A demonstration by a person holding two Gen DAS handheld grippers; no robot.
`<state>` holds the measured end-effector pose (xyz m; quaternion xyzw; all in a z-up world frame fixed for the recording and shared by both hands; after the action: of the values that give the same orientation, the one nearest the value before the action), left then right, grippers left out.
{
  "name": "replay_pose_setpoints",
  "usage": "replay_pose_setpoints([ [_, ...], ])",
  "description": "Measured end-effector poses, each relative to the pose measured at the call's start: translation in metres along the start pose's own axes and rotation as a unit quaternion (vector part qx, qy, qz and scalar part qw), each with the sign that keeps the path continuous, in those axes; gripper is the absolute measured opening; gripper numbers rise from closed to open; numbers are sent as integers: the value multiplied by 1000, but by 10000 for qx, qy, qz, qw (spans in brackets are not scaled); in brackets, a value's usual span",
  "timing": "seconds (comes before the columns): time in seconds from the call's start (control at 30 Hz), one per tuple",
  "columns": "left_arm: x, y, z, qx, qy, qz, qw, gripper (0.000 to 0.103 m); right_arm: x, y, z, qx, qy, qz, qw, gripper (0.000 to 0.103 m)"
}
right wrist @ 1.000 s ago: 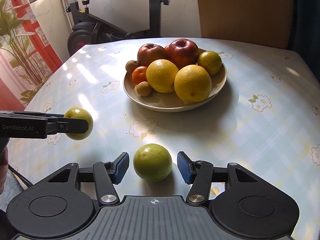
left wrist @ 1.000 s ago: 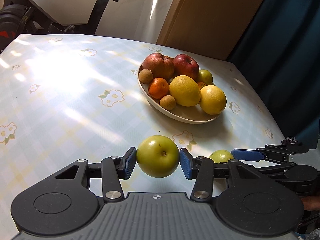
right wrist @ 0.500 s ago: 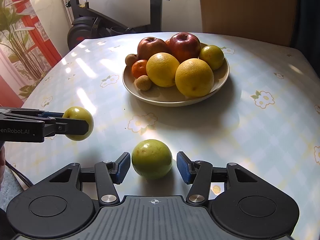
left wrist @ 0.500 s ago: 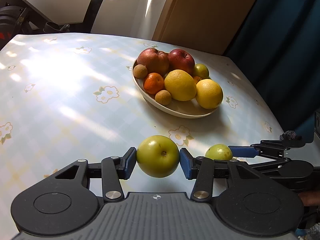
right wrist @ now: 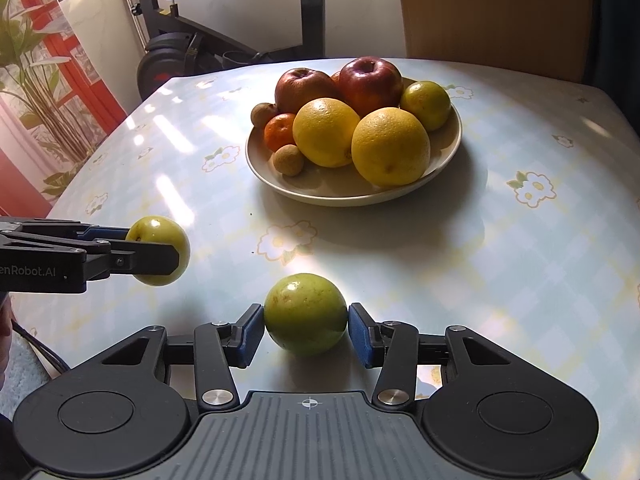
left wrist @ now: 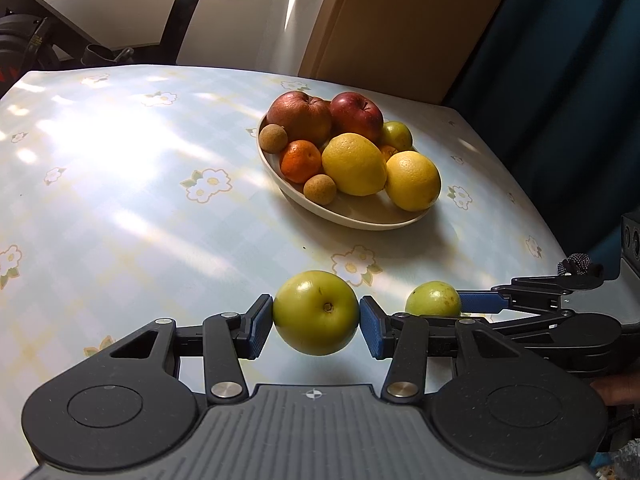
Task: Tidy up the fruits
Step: 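Carry both held green fruits over the cream plate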
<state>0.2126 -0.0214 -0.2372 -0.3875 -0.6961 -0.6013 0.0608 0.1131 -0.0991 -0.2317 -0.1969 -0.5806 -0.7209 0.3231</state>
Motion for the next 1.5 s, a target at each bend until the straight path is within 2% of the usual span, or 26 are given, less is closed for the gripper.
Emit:
replay_pose_setpoints([
  [0.43, 4, 12, -3, -133, -86, -133, 9998, 50, 17, 21, -2, -7, -11, -421, 9991, 42],
  [0.87, 3, 63, -7, -314, -183, -489, 9981, 50, 27, 80, -12, 279, -103, -1004, 9945, 42],
  [1.13, -20, 95, -15, -690, -170, -565, 9959, 50, 21, 111, -27, 489, -170, -1202, 9914, 42],
  [1.5, -80, 112, -15, -601, -245, -251, 9976, 50, -20, 131, -43, 673, -75, -1129, 9913, 42],
])
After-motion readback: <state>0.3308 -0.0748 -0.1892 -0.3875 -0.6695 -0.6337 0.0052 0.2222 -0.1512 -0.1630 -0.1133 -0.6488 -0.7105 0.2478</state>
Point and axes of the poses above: each gripper's, at about its wrist camera, not at the fingertips, and x roughly against the way its jaws point, z to its left, y to its top, the point moved 7 cm from there along -x, roughly the way its jaws point, and after that the axes turned 15 degrees about -z, right-handed, at the moved point
